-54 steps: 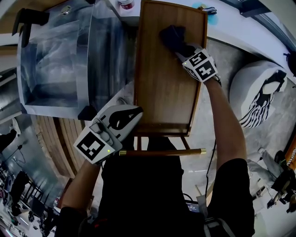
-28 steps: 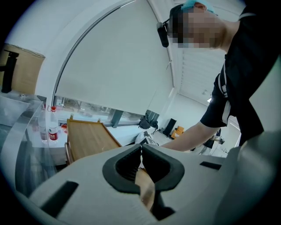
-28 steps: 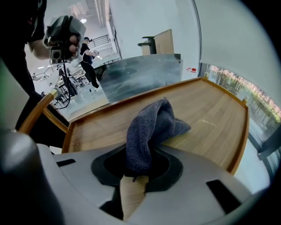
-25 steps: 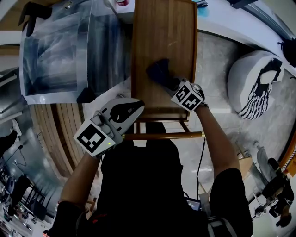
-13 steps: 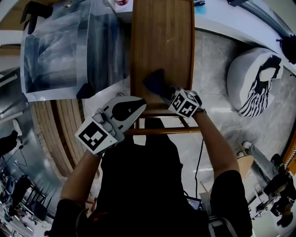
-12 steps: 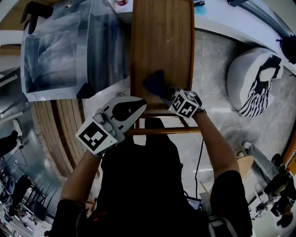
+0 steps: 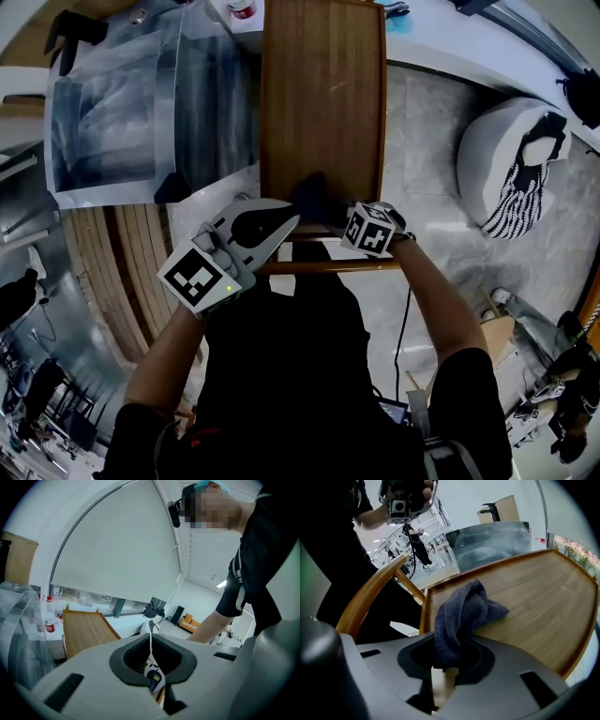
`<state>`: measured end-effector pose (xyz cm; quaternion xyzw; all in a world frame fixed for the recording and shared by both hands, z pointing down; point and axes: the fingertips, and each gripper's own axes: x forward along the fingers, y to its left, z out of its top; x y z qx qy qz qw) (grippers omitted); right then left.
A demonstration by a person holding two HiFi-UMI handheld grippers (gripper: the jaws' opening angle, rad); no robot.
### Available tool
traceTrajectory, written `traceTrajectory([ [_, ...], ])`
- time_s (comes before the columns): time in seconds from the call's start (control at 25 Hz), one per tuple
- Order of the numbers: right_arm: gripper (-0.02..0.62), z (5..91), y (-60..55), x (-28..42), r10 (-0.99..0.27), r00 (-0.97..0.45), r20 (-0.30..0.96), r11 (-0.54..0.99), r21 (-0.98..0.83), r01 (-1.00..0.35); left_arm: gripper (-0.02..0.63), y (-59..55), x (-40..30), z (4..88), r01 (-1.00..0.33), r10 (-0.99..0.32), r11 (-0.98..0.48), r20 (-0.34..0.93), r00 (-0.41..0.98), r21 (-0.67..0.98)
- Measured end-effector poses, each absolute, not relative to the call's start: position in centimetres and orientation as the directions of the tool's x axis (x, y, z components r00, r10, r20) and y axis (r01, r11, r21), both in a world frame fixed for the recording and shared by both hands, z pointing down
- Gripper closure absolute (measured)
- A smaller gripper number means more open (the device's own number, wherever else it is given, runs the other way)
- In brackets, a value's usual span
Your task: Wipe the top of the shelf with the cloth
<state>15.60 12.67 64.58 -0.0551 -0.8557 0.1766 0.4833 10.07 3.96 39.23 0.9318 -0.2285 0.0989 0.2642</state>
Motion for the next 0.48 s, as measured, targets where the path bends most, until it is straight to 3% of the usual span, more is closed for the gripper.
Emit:
traceTrajectory([
  [0.28, 0.508, 64.0, 14.7, 15.7, 0.359, -0.520, 0.775, 0.898, -0.438, -0.032, 0.578, 3.5, 10.8, 38.7, -0.459, -0.357, -0.768, 0.295, 0.886, 0.447],
  [0.48, 0.509, 61.8, 12.1, 15.8, 0.294, -0.610, 0.736, 0.881, -0.456, -0.125, 0.578, 3.2, 11.3, 38.3, -0.459, -0.362, -0.768, 0.288, 0.887, 0.448],
])
